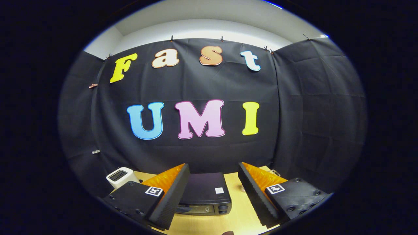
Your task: Open the toaster oven, put the food inside, and close the toaster oven door.
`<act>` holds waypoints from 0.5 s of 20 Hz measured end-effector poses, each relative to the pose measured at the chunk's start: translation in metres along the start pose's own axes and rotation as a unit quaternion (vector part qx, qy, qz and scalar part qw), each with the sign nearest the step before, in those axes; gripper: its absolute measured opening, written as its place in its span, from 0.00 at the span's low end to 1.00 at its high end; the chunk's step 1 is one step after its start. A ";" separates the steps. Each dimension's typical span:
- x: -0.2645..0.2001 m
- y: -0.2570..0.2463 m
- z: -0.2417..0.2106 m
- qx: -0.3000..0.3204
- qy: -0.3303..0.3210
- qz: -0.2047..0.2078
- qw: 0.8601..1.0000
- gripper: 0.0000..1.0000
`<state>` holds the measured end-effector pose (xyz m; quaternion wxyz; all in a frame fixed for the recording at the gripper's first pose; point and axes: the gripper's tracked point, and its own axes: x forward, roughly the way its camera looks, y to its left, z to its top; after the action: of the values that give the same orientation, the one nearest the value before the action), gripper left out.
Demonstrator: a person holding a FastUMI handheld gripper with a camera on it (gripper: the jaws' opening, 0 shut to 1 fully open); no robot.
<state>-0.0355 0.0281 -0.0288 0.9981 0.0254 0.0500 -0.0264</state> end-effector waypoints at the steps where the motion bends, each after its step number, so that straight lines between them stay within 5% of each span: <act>1: -0.001 -0.003 0.002 -0.006 -0.003 -0.001 1.000 0.98; 10: -0.008 -0.018 0.001 -0.024 -0.004 -0.009 1.000 0.98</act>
<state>-0.0446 0.0109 -0.0281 0.9983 0.0008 0.0466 -0.0340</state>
